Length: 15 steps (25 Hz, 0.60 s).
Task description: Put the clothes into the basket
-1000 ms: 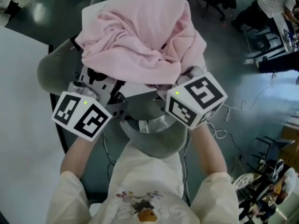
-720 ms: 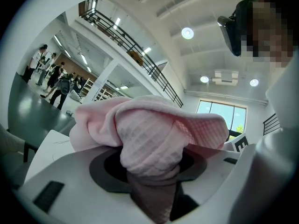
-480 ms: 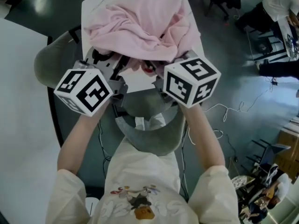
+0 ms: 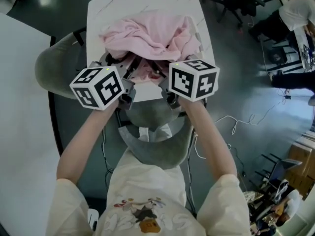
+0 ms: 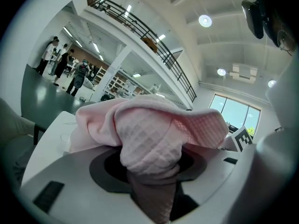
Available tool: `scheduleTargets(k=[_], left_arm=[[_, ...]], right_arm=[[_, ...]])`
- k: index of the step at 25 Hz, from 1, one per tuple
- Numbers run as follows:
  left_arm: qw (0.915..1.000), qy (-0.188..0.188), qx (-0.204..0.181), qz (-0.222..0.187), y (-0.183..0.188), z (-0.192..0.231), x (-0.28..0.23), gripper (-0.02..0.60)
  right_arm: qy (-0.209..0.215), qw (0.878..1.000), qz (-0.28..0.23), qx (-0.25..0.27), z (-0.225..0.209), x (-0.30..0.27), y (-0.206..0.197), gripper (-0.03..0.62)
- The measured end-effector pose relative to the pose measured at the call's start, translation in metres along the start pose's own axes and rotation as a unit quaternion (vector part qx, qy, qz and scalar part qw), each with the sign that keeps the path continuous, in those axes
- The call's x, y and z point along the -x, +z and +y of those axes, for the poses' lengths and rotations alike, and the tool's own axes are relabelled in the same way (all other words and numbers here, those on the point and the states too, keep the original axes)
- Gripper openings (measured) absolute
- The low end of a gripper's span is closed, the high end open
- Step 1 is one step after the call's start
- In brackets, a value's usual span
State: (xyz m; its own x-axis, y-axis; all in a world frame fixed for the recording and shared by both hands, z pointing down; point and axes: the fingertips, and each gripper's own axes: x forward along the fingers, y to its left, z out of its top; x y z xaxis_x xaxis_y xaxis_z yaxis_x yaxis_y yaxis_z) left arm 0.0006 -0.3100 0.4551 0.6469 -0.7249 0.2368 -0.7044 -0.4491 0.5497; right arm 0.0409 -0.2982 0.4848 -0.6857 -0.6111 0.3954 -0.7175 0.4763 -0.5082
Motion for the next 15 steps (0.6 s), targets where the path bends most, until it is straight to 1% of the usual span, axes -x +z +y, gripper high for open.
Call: scheduleTargets(k=[5,11,15], left_arm=[[0.9995,0.011,0.008,0.028,-0.019,0.016,-0.01,0.232],[0.9987,0.019,0.02,0.042,-0.035,0.028,-0.024,0.232],[0.9978,0.032,0.026,0.052,-0.043,0.038,-0.034,0.228]], right_arm=[[-0.011,0.999,0.028,-0.018,-0.015,-0.012,-0.015,0.161],[-0.02,0.998,0.056,-0.037,-0.033,-0.019,-0.028,0.161],[-0.041,0.995,0.084,-0.042,-0.045,-0.026,-0.034,0.163]])
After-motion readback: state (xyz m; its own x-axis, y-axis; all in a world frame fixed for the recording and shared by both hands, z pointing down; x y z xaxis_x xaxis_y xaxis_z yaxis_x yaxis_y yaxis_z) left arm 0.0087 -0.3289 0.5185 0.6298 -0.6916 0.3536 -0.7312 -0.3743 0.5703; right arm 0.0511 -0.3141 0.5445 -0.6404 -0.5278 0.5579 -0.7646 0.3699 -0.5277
